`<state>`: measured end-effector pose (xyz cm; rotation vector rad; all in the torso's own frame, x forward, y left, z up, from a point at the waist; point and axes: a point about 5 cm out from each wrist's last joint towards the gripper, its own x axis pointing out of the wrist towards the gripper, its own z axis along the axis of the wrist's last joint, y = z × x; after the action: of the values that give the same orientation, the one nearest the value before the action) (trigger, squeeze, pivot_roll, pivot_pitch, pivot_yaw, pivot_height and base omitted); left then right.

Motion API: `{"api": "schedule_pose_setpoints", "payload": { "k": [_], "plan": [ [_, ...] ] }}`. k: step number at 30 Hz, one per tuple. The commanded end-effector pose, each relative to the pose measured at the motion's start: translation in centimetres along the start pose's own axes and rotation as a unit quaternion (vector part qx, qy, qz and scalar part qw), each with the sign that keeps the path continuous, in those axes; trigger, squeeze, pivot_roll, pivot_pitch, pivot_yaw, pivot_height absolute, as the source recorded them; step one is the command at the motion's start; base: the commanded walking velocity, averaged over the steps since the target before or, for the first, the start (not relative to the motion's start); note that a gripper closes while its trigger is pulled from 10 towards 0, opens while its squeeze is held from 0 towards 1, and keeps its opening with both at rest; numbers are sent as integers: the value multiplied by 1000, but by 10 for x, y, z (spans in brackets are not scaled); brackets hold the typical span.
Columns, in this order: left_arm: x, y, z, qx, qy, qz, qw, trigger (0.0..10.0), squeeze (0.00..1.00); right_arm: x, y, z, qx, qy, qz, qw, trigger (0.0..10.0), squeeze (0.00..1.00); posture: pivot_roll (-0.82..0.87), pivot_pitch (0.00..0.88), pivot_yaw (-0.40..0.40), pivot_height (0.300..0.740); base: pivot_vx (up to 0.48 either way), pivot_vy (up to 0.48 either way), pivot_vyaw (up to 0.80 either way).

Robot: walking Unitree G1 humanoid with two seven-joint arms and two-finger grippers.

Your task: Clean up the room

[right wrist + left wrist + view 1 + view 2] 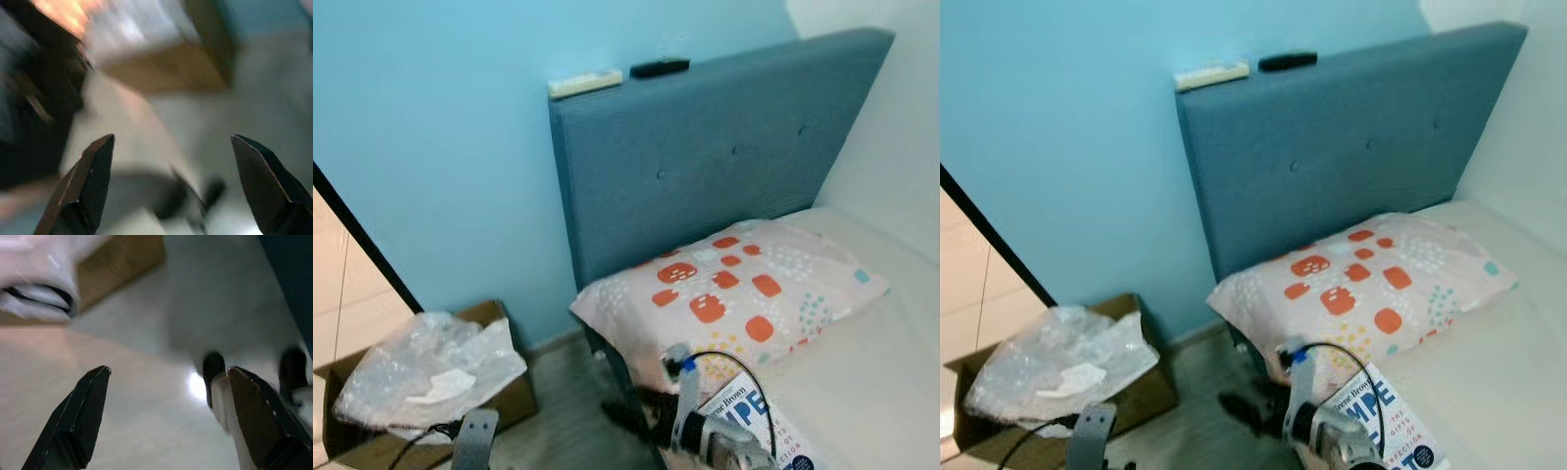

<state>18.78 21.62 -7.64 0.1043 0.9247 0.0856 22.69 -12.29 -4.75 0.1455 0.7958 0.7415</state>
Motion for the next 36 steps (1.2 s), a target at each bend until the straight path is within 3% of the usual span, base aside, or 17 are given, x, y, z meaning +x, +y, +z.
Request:
{"api": "schedule_pose_setpoints", "payload": {
  "k": [1,3,4,6,10,12,17,23,36],
  "plan": [
    [-1,6,-7,-6,19,15,1000,10000,0,-4,-6,-17,-11,49,-55,997,10000,0,-97,0,16,735,0,0,0],
    [-1,2,-7,-30,27,13,999,10000,0,-21,-26,-41,-17,117,-185,976,10000,0,-97,0,15,735,0,0,0],
    [-1,2,-7,-30,27,13,999,10000,0,-21,-26,-41,-17,117,-185,976,10000,0,-97,0,15,735,0,0,0],
    [0,-8,-10,-37,35,-4,999,10000,0,-32,-34,-53,-15,144,-236,961,10000,0,-99,0,17,735,0,0,0],
    [-1,-19,-13,-25,43,-21,999,10000,0,-38,-37,-61,-5,155,-249,956,10000,0,-102,0,22,735,-152,0,0],
    [-3,-32,-24,-14,62,-36,997,10000,0,-42,-34,-76,28,165,-265,950,10000,0,-109,0,26,735,-313,0,0],
    [-5,-39,-31,-1,74,-46,996,10000,0,-45,-31,-86,36,176,-277,944,10000,0,-112,0,26,735,-330,0,0],
    [-7,-36,-39,26,87,-49,995,10000,0,-55,-36,-96,63,180,-319,928,10000,0,-116,0,32,735,-345,0,0],
    [-6,-36,-36,30,85,-50,995,10000,0,-60,-37,-102,74,187,-330,923,10000,0,-114,0,28,735,-303,0,0]
  ]
}}
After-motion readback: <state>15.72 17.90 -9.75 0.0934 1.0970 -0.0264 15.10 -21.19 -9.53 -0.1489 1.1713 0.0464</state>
